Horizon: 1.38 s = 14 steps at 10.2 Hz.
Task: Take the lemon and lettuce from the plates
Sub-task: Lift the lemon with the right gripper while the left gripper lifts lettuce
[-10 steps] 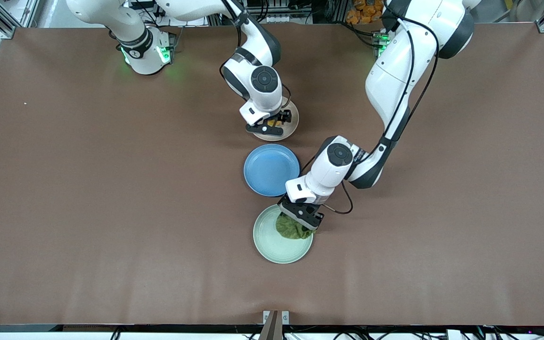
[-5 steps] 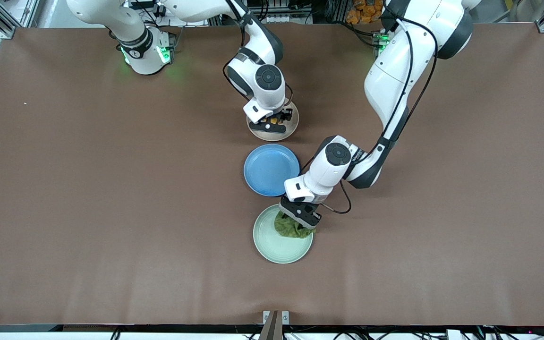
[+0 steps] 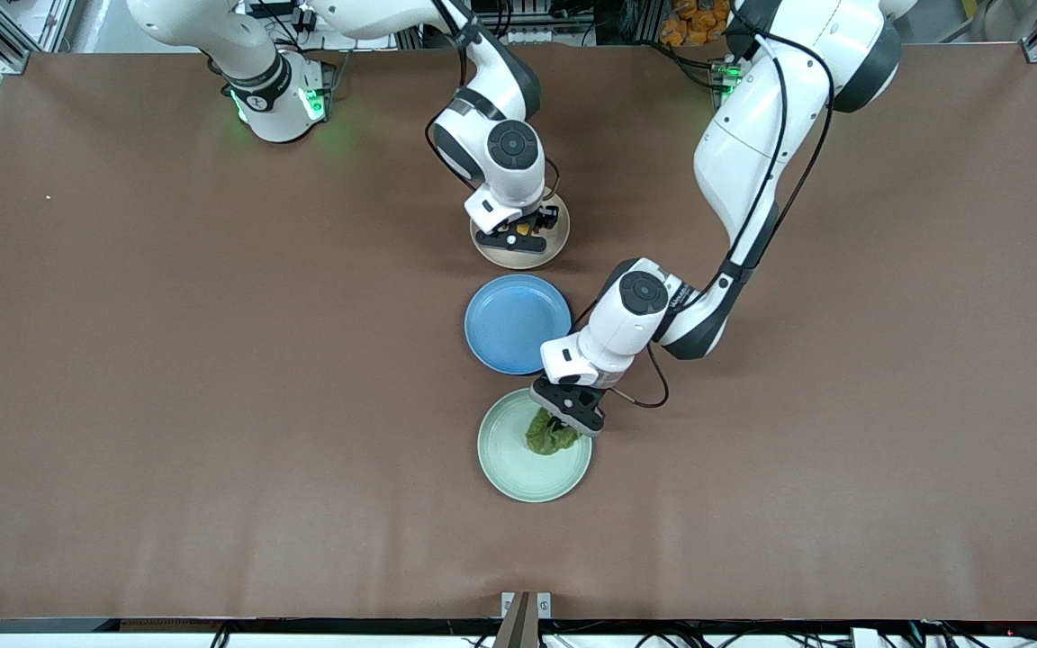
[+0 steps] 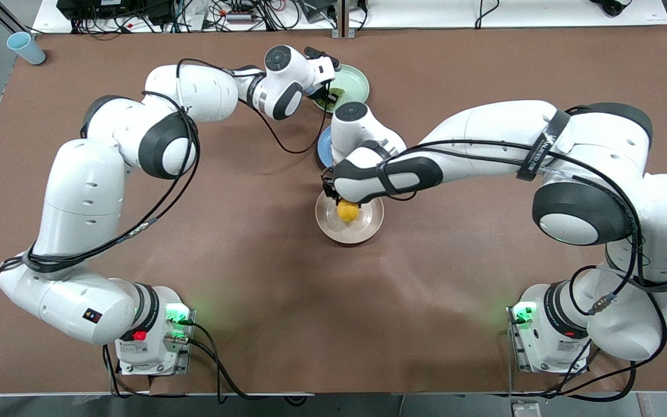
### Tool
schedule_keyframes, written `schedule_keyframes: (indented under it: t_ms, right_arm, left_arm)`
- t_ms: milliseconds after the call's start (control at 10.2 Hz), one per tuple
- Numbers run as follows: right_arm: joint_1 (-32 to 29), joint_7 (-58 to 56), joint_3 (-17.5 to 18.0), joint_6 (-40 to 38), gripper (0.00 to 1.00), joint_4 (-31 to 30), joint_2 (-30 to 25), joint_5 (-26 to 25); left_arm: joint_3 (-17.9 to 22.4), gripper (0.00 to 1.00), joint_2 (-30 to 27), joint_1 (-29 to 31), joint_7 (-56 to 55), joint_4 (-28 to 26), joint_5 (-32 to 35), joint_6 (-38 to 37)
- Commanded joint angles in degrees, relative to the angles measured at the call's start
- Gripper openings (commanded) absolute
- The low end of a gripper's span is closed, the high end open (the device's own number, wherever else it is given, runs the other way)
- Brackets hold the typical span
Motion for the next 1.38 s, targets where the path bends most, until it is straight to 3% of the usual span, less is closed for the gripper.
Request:
schedule_keyframes:
  t_ms: [0,295,591,886,1083,1280]
  right_arm:
    - [-3.8,0.0,0.1,-3.5,0.00,-0.3,-5.3,0.0]
    - [-9.6,-7.4,-0.3,-3.6,0.00,-0.2,-6.9,-0.1]
    - [-21.1,-21.8,-0.4,-7.1,0.00,-0.4,-8.8,-0.1]
    - [-32.0,-36.9,-0.6,-7.6,0.00,-2.1,-8.2,-0.3]
    - [-40.3,-50.4,-0.6,-6.5,0.00,-5.7,-7.5,-0.2]
    - [-43.2,-55.1,-0.6,-6.1,0.00,-7.1,-6.7,-0.2]
  left_arm:
    - [0.4,0.00,-3.7,0.0,0.2,0.5,1.5,-7.6]
    - [0.3,0.00,-13.0,3.4,0.3,0.6,1.4,-22.3]
    - [0.3,0.00,-19.4,11.0,0.2,0.5,0.5,-30.2]
    - [0.3,0.00,-19.6,17.0,-5.1,0.1,0.5,-42.3]
    - [0.3,0.00,-18.1,17.8,-12.8,-0.7,0.5,-45.6]
    - [0.3,0.00,-15.6,17.2,-19.2,-1.4,0.5,-46.8]
